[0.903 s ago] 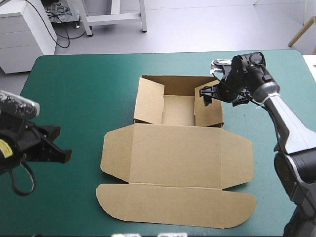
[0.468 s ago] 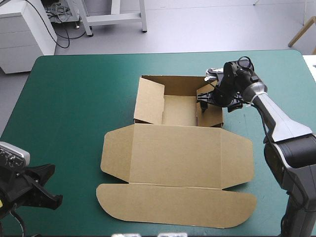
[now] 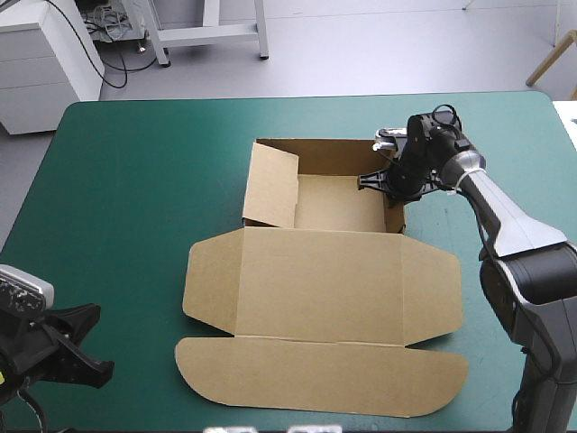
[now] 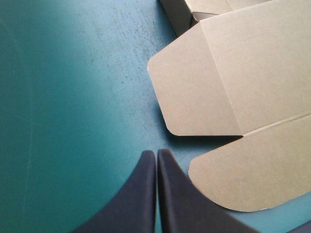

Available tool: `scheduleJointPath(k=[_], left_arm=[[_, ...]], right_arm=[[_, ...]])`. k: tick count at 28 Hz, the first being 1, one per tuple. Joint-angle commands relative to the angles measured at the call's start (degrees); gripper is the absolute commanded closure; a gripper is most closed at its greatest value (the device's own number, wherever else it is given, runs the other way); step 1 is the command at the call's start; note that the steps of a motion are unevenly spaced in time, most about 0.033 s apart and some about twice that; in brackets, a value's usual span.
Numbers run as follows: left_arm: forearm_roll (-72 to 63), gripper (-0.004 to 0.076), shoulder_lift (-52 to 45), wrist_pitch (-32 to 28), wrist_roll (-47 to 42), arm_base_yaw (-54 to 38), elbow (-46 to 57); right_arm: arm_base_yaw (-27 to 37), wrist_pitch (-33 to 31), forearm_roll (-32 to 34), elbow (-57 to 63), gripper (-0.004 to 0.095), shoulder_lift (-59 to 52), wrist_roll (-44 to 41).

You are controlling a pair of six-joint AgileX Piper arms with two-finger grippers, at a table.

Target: Fold the box

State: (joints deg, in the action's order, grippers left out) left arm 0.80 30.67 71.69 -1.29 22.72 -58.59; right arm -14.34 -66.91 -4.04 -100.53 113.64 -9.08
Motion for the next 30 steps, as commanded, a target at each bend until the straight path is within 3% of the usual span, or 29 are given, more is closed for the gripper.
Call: scheduleJointPath(k=[1,5,8,14,23,27,30], left_arm=[[-0.28,0.0734,0.48,2.45,-0.19,0.20,-1.19],[-0.28,0.0734,0.48,2.45,-0.19,0.20,-1.19],[-0.28,0.0734,0.48,2.45,-0.19,0.20,-1.19],[-0.28,0.0734,0.48,2.45,-0.19,0.20,-1.19],[0.04,0.0734,0.48,2.45,-0.19,0.20,-1.19],[0.04,0.0734,0.48,2.45,-0.19,0.20,-1.19],[-0.14,0.0734,0.48,2.45,-0.19,0.20,-1.19]], right_arm=[[0.23,1.47,-0.05,-1.26,0.0923,-3.51,1.73],[1.06,3.36,2.49,-3.65,0.0927,-5.54,1.83],[3.44,1.29,6.25,-7.91,0.0927,-6.51,2.14],[14.62,-2.08,13.36,-15.75,0.0927,-7.05,4.39],[34.97,2.23,13.60,-16.65,0.0927,-5.79,6.44],[41.21,3.07,12.96,-16.65,0.0926,-3.63,6.44],[46.67,3.61,7.55,-16.65,0.0834,-0.64,9.08]])
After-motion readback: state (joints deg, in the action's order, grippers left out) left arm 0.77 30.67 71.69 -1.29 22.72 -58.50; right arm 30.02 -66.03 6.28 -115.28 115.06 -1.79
